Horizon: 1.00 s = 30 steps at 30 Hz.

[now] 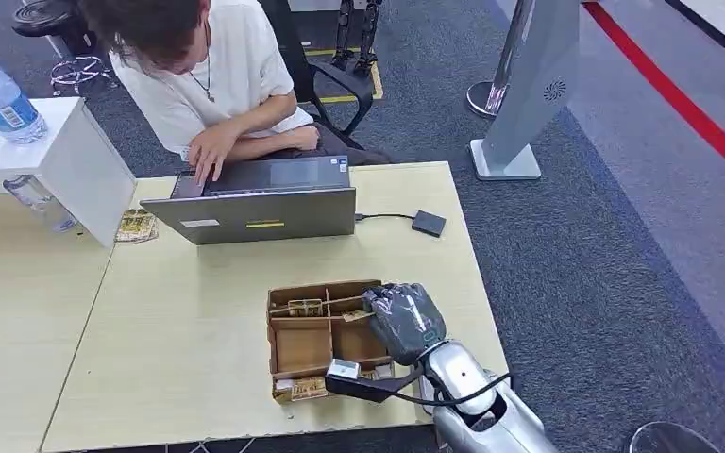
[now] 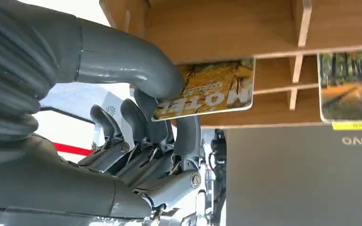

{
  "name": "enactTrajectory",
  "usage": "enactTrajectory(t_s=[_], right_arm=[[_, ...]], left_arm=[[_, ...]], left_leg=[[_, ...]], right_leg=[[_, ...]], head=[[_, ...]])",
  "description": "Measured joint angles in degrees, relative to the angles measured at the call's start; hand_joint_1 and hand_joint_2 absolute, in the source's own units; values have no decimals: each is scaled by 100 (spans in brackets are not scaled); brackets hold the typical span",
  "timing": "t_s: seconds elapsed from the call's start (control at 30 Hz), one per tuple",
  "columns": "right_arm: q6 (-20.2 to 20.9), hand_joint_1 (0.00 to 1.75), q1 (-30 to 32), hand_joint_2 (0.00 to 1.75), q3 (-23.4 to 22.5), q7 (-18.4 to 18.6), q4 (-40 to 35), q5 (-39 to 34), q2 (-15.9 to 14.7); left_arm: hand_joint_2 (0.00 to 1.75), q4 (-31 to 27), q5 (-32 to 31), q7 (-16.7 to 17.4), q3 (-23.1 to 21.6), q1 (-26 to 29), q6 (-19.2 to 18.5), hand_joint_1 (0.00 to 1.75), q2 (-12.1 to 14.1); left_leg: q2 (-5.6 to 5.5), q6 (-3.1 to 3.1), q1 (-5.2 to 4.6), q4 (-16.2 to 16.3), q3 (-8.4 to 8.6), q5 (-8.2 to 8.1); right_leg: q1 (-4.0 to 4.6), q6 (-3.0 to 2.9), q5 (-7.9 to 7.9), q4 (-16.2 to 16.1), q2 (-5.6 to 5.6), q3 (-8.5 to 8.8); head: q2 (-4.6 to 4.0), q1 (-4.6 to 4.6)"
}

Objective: Pass the card to the sensor for recognition and then transmit it.

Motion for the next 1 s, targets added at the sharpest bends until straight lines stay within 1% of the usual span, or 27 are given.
enactTrajectory(t_s=[0.07, 0.1, 0.23, 0.3, 0.37, 0.43, 0.47, 0.57, 0.6, 0.8, 1.0], right_arm=[[-31, 154, 15, 175, 0, 0, -53, 4, 2], [-53, 159, 29, 175, 0, -2, -109, 7, 2], [-103, 159, 106, 175, -4, -9, -380, 22, 0], [-136, 168, 157, 175, -7, -13, -516, 33, 0], [-177, 166, 212, 175, -18, -15, -671, 63, -4], [-214, 171, 262, 175, -26, -15, -835, 72, -13], [-227, 169, 287, 175, -31, -15, -908, 83, -22], [-291, 171, 368, 175, -44, -15, -1126, 122, -46], [-311, 175, 392, 175, -46, -15, -1185, 125, -57], [-457, 175, 528, 175, -59, -24, -1543, 170, -105], [-647, 175, 547, 175, -85, -83, -1716, 170, -114]], left_arm=[[0, -2, 7, 0, 0, 1, 0, 0, 0], [0, 0, 15, 0, 0, 1, 0, 0, 0], [0, 0, 31, -2, 0, 1, 4, 0, 0], [0, 0, 33, -7, 0, 2, 7, 0, 0], [0, 0, 40, -18, 0, 1, 9, 0, 2], [0, 0, 44, -18, 0, 2, 15, 0, 2], [0, 0, 48, -18, 0, 1, 18, 0, 2], [0, -2, 53, -17, 0, 2, 20, 0, 2], [0, 0, 57, -20, 0, 1, 22, 0, 2], [0, 0, 66, -28, 0, 2, 33, 0, 0], [0, -2, 46, -28, 0, 1, 39, 0, 0]], left_leg=[[0, 0, 0, 0, 0, 0], [0, 0, 0, 0, 0, 0], [0, 0, 0, 0, -1, 0], [0, 0, 0, 0, -1, 0], [0, 0, 0, 0, -1, 0], [1, 0, 0, 0, -1, 0], [1, 0, 0, 0, -1, 0], [1, 0, 0, 0, -1, 0], [1, 0, 0, 0, -1, 0], [1, 0, 0, 0, -1, 0], [1, 0, 0, 0, -1, 0]], right_leg=[[0, 0, 0, 0, 0, 0], [0, 0, 0, 0, 0, -1], [0, 0, 0, 0, 0, -2], [0, 0, 0, 0, 0, -3], [0, 0, 0, 0, 1, -3], [0, 0, 0, 0, 1, -3], [0, 0, 0, 0, 1, -3], [0, 0, 0, 0, 1, -3], [0, 0, 0, 0, 1, -3], [0, 0, 0, 0, 1, -3], [0, 0, 0, 0, 1, -3]], head=[[0, -2], [0, 0], [0, -2], [0, -2], [0, -2], [0, -2], [0, -2], [0, -2], [0, -2], [0, 0], [0, -2]])
